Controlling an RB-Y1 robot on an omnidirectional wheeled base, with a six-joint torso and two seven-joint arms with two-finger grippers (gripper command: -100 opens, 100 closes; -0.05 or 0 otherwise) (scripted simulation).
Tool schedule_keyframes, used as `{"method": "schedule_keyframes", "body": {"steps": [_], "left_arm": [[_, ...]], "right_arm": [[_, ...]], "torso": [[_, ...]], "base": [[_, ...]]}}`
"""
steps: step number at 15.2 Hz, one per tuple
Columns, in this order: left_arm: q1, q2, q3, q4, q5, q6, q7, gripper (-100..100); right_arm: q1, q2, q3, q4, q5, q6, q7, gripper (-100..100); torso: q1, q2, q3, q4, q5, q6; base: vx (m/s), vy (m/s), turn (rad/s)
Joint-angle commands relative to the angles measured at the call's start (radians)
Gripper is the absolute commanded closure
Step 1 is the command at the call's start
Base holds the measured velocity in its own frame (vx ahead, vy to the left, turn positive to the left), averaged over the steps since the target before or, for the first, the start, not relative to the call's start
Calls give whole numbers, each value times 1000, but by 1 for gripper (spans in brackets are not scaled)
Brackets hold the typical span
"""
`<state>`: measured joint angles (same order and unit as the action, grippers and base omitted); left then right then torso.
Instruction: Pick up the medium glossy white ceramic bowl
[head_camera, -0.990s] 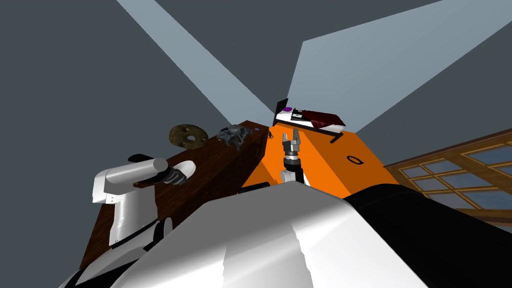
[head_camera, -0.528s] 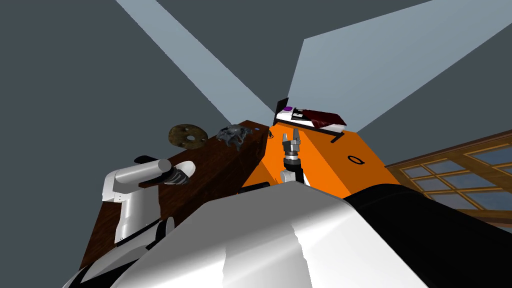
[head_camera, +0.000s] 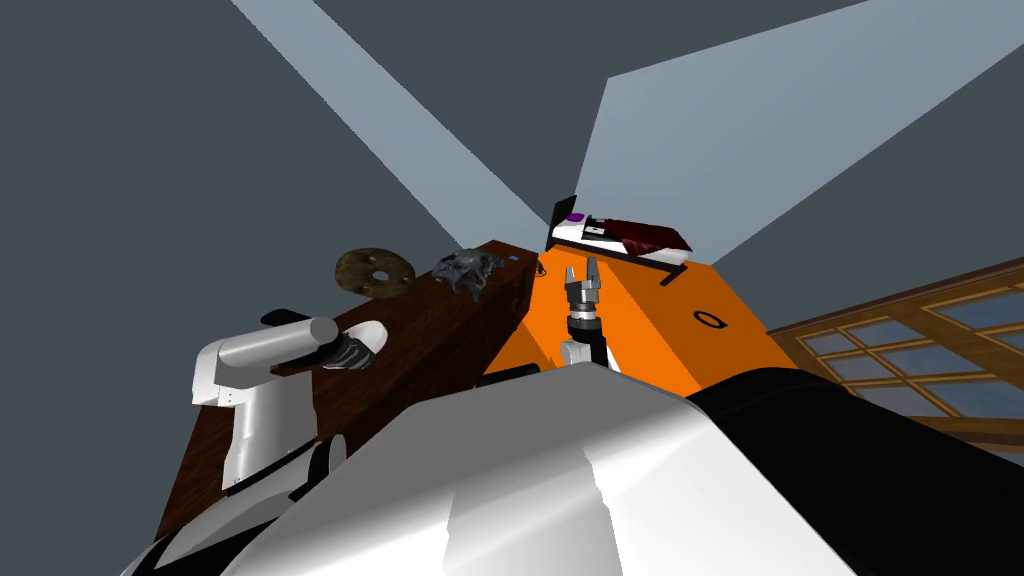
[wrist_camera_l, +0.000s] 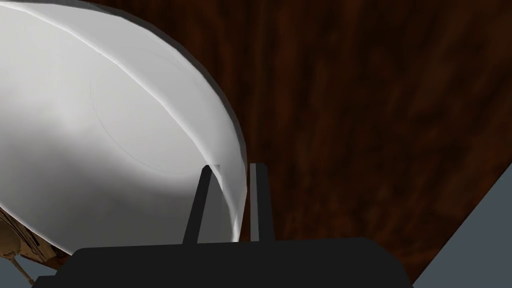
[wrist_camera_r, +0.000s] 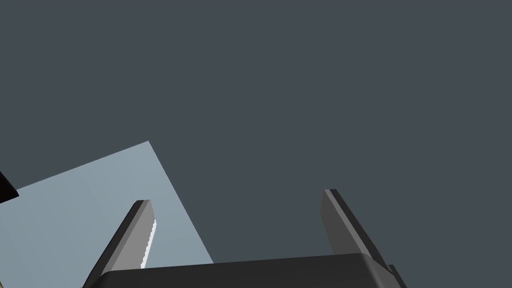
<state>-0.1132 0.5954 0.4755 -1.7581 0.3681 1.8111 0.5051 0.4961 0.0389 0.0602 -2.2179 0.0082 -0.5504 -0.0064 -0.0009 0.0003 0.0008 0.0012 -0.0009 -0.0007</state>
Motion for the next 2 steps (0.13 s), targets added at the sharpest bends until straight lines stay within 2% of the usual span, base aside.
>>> {"method": "schedule_keyframes", "body": {"steps": [1, 2], "left_arm": [[-1, 6, 4, -22, 5, 28, 7, 100], [1, 2, 2, -12, 2, 13, 3, 100]], "right_arm": [[0, 0, 0, 0, 0, 0, 0, 0], [0, 0, 0, 0, 0, 0, 0, 0]], "torso": [[0, 0, 0, 0, 0, 0], [0, 0, 0, 0, 0, 0]], "base": [[6, -8, -8], [0, 0, 0]]}}
